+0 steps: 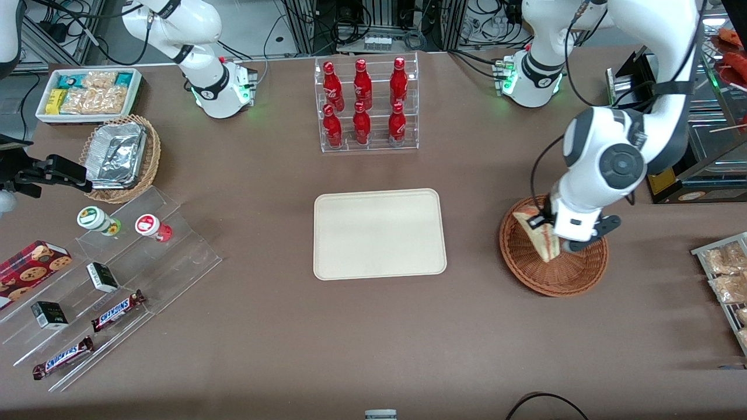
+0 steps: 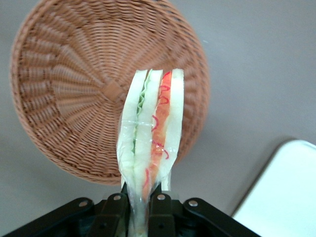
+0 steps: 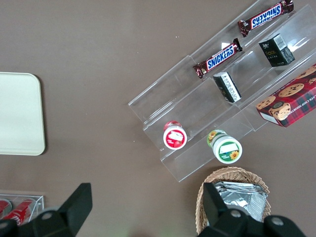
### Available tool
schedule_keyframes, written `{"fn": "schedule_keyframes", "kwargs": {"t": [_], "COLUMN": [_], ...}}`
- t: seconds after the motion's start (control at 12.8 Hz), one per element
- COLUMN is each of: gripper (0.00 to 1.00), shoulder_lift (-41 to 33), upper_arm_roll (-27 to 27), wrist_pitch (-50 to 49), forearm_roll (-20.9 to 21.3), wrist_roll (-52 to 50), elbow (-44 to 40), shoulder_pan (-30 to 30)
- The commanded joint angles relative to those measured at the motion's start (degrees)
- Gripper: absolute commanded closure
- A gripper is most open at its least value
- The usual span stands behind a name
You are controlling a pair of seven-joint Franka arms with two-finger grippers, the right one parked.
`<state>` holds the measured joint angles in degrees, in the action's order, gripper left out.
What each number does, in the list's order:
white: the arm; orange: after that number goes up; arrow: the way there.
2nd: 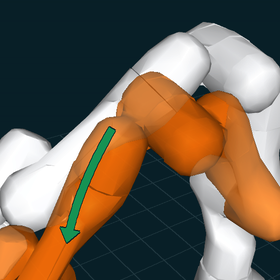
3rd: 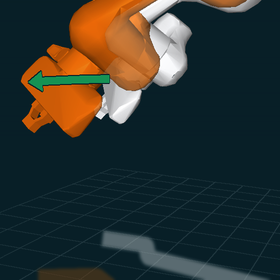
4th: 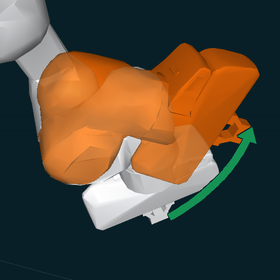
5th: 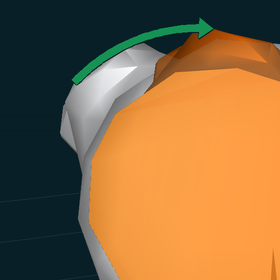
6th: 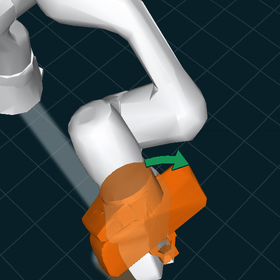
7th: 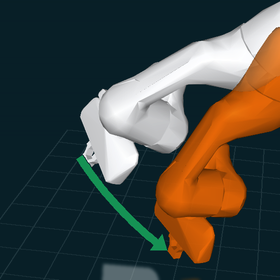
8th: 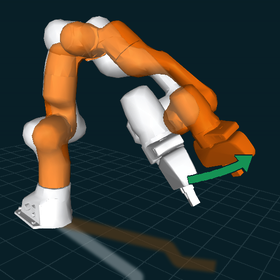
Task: Place sandwich from basket to tray
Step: 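Lift the sandwich and carry it with the left gripper over the tray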
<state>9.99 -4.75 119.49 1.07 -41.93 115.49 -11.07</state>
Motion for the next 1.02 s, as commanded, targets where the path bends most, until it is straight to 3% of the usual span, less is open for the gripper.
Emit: {"fn": "schedule_keyframes", "kwargs": {"t": [0.0,0.55,0.94], "gripper": [1.00,1.00,1.00], "shoulder_lift": [3.44,15.12,26.64], "upper_arm_roll": [0.44,0.44,0.36], "wrist_pitch": [-1.45,-1.71,-5.05], "forearm_roll": [0.69,0.08,-1.76], "wrist_roll": [1.06,0.01,-0.08], "elbow": [-4.56,-18.35,-31.80], "shoulder_pan": [-5.96,-18.98,-24.79]}}
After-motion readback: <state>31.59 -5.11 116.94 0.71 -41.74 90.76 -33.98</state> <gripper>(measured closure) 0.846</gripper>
